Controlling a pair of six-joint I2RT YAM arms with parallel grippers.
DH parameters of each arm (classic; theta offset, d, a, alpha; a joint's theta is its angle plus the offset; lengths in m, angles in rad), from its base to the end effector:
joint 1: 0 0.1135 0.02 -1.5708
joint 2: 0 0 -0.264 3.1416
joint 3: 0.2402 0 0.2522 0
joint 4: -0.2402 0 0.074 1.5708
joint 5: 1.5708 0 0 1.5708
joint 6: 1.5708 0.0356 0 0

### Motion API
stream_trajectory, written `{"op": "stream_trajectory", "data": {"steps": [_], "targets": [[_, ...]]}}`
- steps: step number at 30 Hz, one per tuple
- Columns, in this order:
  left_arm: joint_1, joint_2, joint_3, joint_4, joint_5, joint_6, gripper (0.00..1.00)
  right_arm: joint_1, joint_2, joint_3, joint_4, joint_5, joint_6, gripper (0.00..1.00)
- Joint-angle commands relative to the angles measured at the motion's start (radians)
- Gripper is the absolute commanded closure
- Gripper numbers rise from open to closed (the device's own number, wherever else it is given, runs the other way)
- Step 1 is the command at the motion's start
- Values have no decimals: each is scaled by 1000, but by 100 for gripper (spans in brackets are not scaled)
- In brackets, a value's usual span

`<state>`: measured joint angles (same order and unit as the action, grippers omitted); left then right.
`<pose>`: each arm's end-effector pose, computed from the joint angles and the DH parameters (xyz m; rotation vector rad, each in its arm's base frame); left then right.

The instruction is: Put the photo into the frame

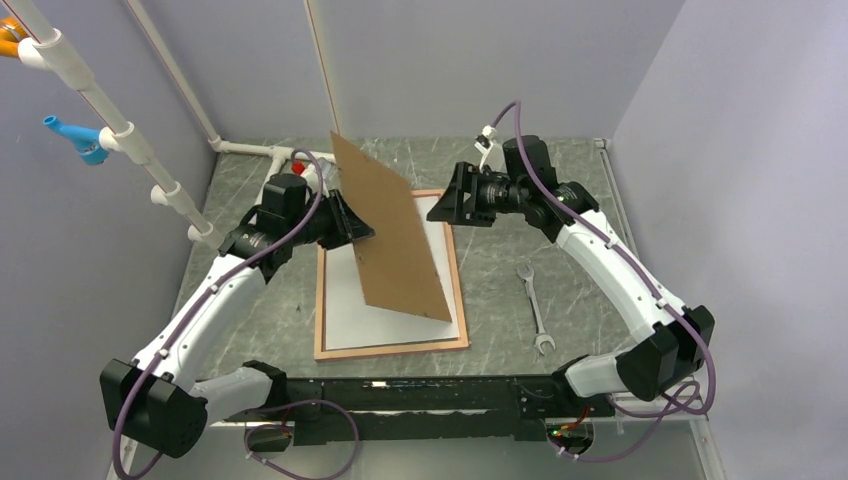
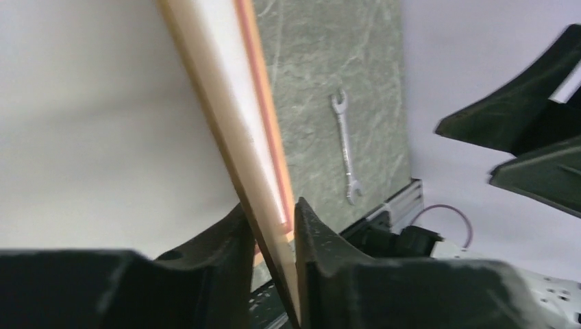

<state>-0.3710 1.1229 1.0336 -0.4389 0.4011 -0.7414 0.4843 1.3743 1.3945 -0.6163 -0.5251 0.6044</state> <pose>0.2254 -0.1026 0.3356 -0.1547 2.2398 -1.0611 0.2562 0.1549 0.3785 -0.1891 2.3173 1.1609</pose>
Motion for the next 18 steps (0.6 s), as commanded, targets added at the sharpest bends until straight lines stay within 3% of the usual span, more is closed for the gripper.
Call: {"op": "stream_trajectory", "data": {"steps": [1,5,10,15,18], "targets": [[0,-29,14,-36,-28,40,81,-9,-27,-29,68,-33,17,33],[0,-46,26,-86,-84,57,99,-19,-21,-44,63,-32,8,33],[4,-71,38,-111,-128,65,100,-47,-27,-67,55,-26,-8,32],[33,-121,15,-43,-71,44,100,-107,-31,-117,73,-58,-7,31],[61,-183,-21,15,-45,17,100,-150,-33,-145,96,-90,-2,23]]}}
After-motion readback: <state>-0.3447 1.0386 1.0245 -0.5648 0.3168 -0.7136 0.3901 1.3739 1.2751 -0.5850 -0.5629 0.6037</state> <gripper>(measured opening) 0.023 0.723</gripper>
